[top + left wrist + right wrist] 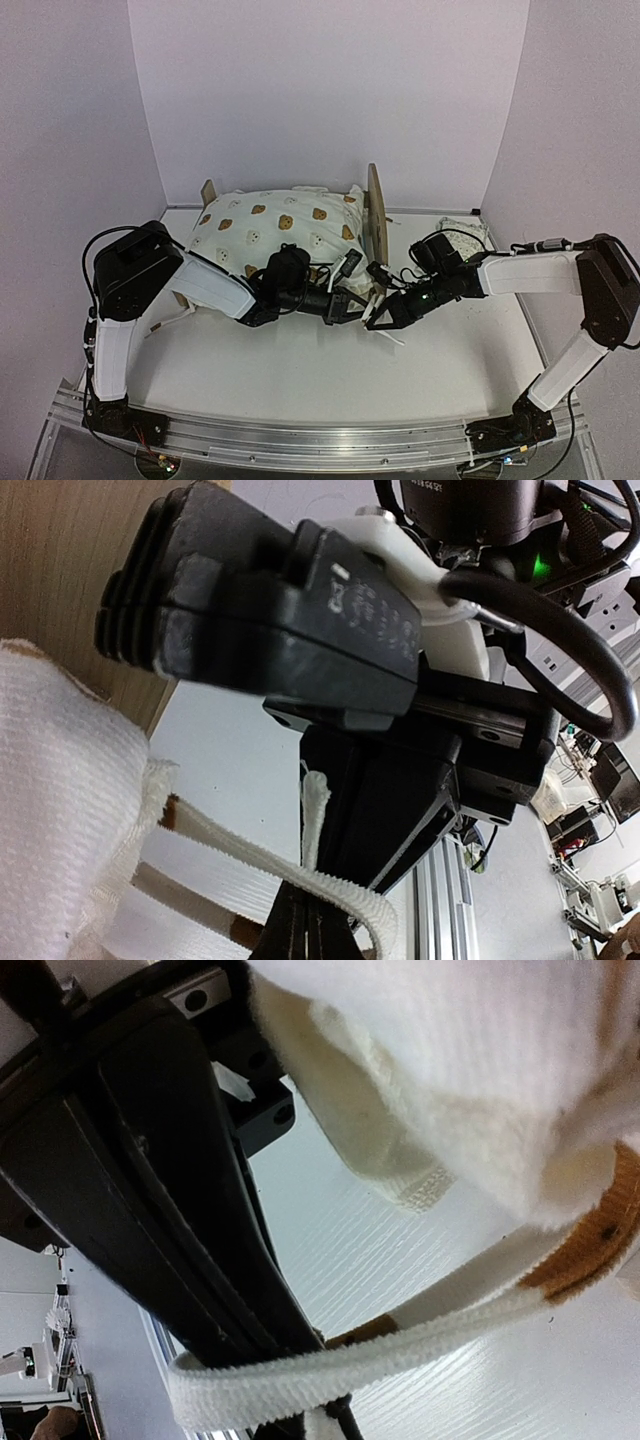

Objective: Set up the pet bed

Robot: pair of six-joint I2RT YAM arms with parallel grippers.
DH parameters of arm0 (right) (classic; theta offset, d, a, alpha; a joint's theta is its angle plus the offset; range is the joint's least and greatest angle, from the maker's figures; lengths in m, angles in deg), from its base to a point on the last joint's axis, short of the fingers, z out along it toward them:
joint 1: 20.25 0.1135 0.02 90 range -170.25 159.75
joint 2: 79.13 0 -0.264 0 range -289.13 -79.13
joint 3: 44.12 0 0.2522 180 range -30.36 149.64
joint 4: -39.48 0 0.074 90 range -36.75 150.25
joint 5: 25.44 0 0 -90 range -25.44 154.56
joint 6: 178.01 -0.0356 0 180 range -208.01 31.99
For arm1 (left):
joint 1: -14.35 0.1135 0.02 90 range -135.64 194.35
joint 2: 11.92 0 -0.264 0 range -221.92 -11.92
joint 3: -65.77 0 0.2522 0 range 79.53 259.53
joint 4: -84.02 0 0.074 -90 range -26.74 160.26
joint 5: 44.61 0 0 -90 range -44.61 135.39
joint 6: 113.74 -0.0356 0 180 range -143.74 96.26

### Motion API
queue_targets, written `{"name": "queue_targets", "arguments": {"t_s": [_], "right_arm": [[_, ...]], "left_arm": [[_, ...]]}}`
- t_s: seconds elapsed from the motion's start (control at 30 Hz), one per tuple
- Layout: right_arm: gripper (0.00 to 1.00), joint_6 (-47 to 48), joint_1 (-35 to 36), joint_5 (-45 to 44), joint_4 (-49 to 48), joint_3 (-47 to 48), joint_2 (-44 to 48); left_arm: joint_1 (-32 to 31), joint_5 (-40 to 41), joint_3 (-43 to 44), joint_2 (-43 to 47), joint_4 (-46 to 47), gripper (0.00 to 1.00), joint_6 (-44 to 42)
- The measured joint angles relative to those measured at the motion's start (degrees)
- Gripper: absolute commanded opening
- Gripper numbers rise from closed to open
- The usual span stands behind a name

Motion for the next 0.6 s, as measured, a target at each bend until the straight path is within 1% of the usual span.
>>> {"name": "queue_targets", "arguments": {"t_s": [0.07, 0.1, 0.17, 0.33, 0.47, 0.53, 0.6], "right_arm": [[0.35, -0.1, 0.0, -0.1, 0.0, 0.0, 0.1], [0.42, -0.1, 0.0, -0.1, 0.0, 0.0, 0.2], [0.48, -0.2, 0.0, -0.1, 0.0, -0.4, 0.7], [0.50, -0.5, 0.0, 0.0, 0.0, -2.9, 3.3], [0.50, -0.5, 0.0, 0.0, 0.0, -4.2, 3.6], [0.48, -0.5, 0.0, -0.1, 0.0, -4.6, 3.6], [0.41, -0.5, 0.0, -0.1, 0.0, -5.0, 3.6]], "left_arm": [[0.0, 0.2, 0.0, 0.0, 0.0, 0.00, 0.1], [0.0, 0.5, 0.0, 0.0, -0.1, 0.00, 0.1], [-0.1, 1.1, -0.1, 0.0, -0.1, 0.00, 0.1], [-0.1, 2.3, -0.1, 0.0, -0.1, 0.00, 0.2], [-0.1, 2.8, -0.2, 0.0, -0.1, 0.00, 0.3], [-0.1, 2.8, -0.2, 0.0, -0.1, 0.00, 0.5], [-0.1, 2.8, -0.2, 0.0, -0.1, 0.00, 0.8]]}}
